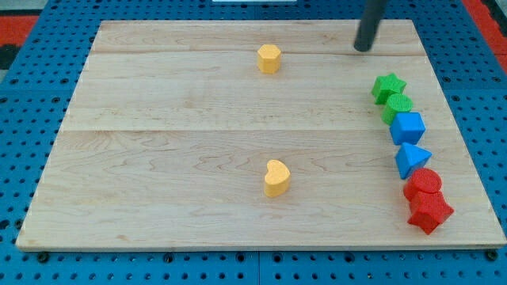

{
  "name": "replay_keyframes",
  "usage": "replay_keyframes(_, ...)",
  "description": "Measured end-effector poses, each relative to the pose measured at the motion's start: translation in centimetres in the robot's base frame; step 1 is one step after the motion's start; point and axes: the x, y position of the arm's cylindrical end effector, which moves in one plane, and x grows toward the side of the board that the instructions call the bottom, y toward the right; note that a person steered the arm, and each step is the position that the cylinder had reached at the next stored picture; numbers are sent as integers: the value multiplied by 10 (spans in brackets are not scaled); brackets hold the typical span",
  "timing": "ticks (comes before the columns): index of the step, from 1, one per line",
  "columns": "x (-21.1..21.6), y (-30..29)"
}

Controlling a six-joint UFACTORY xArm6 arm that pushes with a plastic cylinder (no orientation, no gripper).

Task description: Move the yellow hexagon above the green star

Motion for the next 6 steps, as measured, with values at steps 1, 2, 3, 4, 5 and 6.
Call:
replay_keyframes(1,-43,-93)
replay_keyframes(2,-4,-239)
replay_keyframes(3,66,-231)
replay_keyframes(4,65,-139)
replay_keyframes(5,26,-169)
replay_keyframes(6,19,-126)
